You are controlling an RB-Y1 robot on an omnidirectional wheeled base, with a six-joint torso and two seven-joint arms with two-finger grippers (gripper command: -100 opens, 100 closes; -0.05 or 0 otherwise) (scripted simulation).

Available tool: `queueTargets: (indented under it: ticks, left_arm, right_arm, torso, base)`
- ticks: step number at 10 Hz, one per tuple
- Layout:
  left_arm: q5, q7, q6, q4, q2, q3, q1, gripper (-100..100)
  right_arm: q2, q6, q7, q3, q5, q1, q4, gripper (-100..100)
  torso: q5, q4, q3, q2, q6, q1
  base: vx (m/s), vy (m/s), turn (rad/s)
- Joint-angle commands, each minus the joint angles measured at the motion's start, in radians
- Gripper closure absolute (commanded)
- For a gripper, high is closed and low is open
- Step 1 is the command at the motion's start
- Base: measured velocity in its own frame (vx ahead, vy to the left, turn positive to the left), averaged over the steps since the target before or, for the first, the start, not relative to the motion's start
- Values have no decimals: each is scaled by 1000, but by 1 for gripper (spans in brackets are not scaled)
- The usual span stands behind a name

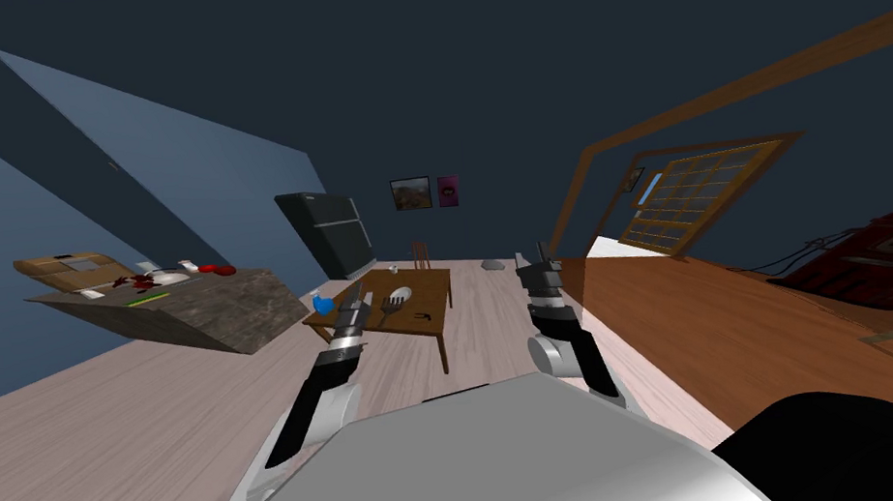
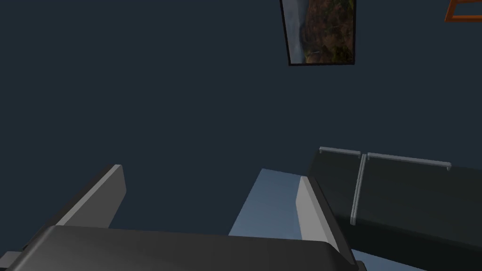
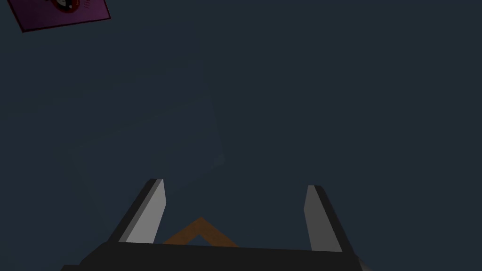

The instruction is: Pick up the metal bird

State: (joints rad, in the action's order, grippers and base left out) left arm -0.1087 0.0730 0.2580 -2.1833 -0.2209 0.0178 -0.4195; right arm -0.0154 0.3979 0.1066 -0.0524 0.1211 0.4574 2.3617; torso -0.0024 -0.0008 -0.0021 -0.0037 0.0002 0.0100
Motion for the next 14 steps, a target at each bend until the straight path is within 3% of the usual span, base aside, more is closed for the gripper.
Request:
queueTargets:
  ticks: [1, 4, 7, 8, 9, 10, 14]
  left_arm:
    - [-15, 19, -50, 50, -32, -5, 5, -100]
    - [-42, 38, -144, 128, -77, 1, 37, -100]
    - [-57, 48, -197, 176, -100, 3, 54, -100]
    - [-73, 58, -227, 219, -122, 5, 71, -100]
    - [-73, 58, -245, 219, -122, 5, 71, -100]
    - [-90, 69, -281, 259, -143, 7, 90, -100]
    - [-127, 91, -384, 334, -185, 9, 128, -100]
  right_arm:
    - [0, 0, 0, 0, 0, 0, 0, 0]
    - [0, 0, 0, 0, 0, 0, 0, 0]
    - [0, 0, 0, 0, 0, 0, 0, 0]
    - [0, 0, 0, 0, 0, 0, 0, 0]
    - [0, 0, 0, 0, 0, 0, 0, 0]
    - [0, 0, 0, 0, 0, 0, 0, 0]
    - [0, 0, 0, 0, 0, 0, 0, 0]
  torso:
    - [0, 0, 0, 0, 0, 0]
    - [0, 0, 0, 1, 0, -1]
    - [1, 0, 1, 2, 0, -5]
    - [1, 0, 1, 2, 0, -5]
    - [1, 0, 0, 1, 0, -2]
    - [0, 0, 1, 1, 0, -3]
    - [1, 0, 0, 1, 0, -4]
  base:
    - [55, -194, -30]
    - [40, -148, -17]
    - [24, -75, -13]
    - [47, -131, -25]
    - [39, -107, -3]
    - [41, -103, -31]
    - [45, -94, -18]
